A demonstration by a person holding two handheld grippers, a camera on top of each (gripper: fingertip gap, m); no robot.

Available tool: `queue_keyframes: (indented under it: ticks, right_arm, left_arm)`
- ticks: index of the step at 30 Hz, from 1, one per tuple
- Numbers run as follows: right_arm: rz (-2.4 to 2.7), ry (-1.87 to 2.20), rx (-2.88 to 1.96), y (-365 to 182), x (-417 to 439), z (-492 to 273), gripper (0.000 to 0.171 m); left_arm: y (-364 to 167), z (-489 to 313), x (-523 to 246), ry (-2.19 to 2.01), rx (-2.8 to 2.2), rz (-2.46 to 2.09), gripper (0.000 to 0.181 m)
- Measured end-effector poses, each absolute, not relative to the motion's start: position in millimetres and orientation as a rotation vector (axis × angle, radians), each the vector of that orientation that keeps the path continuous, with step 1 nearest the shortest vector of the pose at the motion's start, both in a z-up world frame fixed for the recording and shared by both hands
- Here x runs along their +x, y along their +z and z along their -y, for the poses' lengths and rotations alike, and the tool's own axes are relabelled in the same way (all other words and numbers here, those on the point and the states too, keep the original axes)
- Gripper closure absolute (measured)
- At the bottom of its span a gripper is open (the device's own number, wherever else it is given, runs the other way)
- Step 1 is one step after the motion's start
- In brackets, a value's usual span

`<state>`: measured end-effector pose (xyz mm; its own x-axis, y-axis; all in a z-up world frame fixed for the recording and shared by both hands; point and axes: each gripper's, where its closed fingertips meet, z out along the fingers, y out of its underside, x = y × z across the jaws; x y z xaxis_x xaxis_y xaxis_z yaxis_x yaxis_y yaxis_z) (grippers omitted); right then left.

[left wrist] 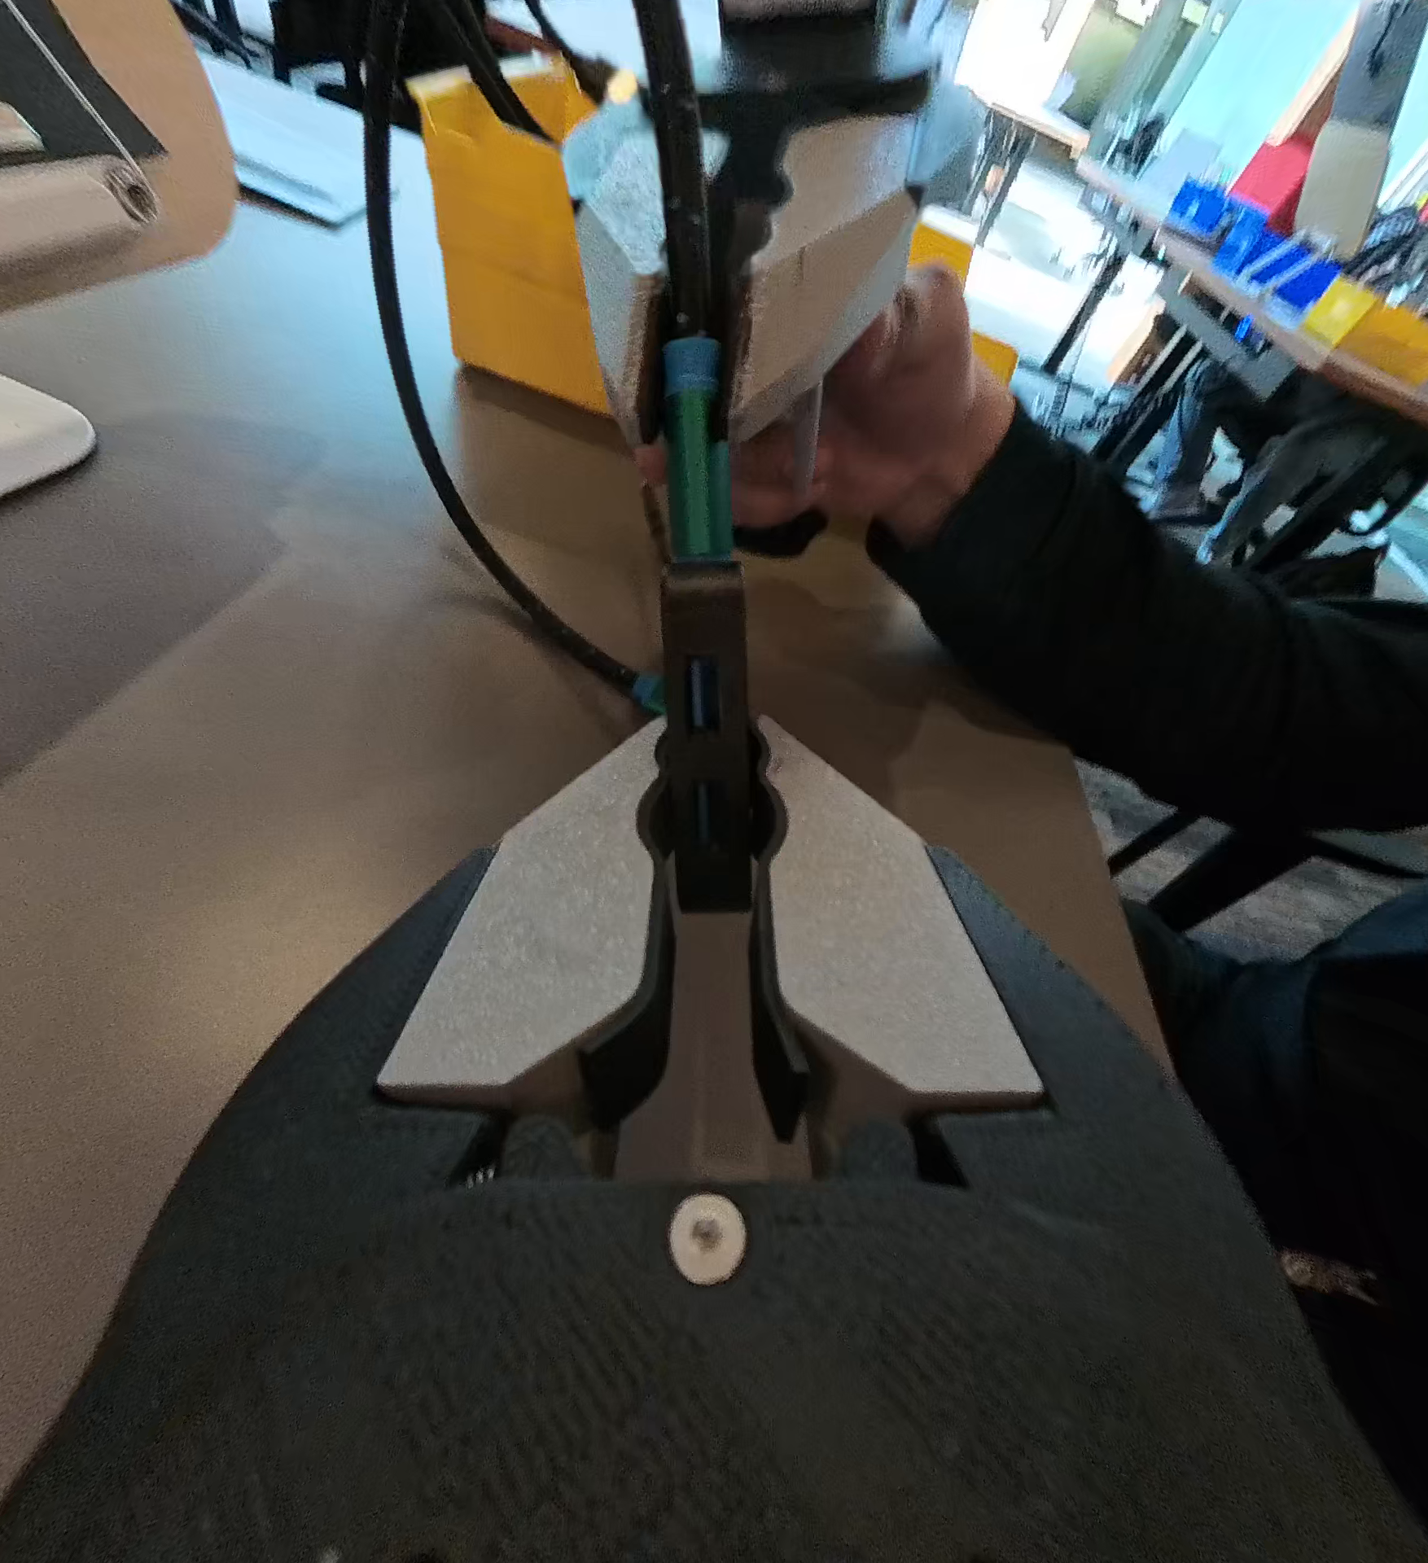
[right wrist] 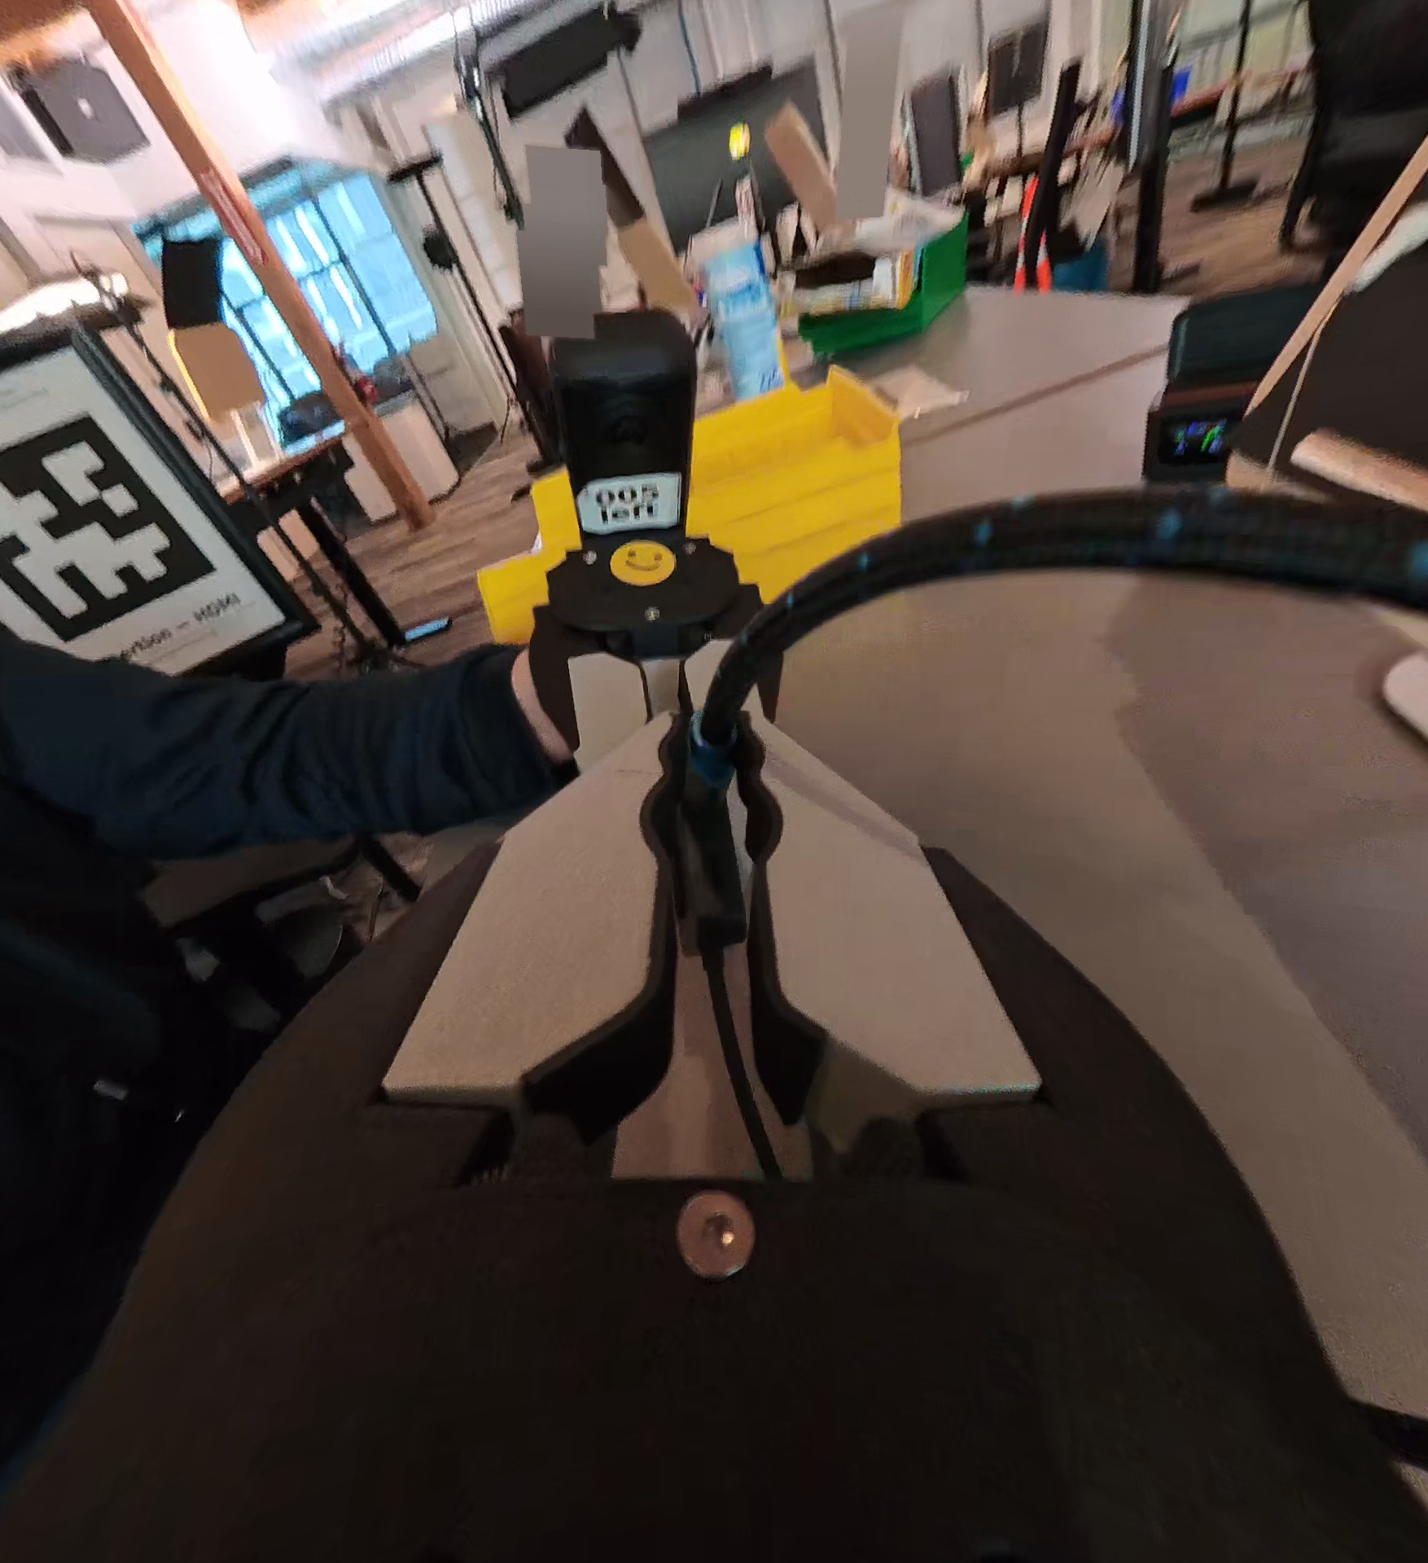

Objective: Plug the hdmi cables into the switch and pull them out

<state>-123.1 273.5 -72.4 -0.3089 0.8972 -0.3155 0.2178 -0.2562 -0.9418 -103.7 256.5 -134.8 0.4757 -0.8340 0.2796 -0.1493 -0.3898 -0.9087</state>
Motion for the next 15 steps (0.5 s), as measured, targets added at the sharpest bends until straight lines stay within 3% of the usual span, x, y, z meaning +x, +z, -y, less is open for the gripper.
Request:
queue_keyframes:
  ticks: [3, 7, 11, 15]
  right_arm:
    - [1.385, 1.624, -1.361, -65, -127, -278, 0.158]
    - [1.421, 1.594, -1.449, -81, -130, -281, 0.128]
    - [1.549, 1.593, -1.413, -91, -133, -264, 0.151]
    - [1.654, 1.504, -1.430, -106, -138, -256, 0.158]
  left_arm:
    - [-125, -261, -112, -0.943, -1.794, -0.791, 0.170]
    - [-120, -263, -120, -0.948, -1.778, -0.764, 0.170]
    - [-119, -262, -118, -0.978, -1.784, -0.759, 0.170]
    - [-119, -261, -118, -0.985, -1.778, -0.757, 0.170]
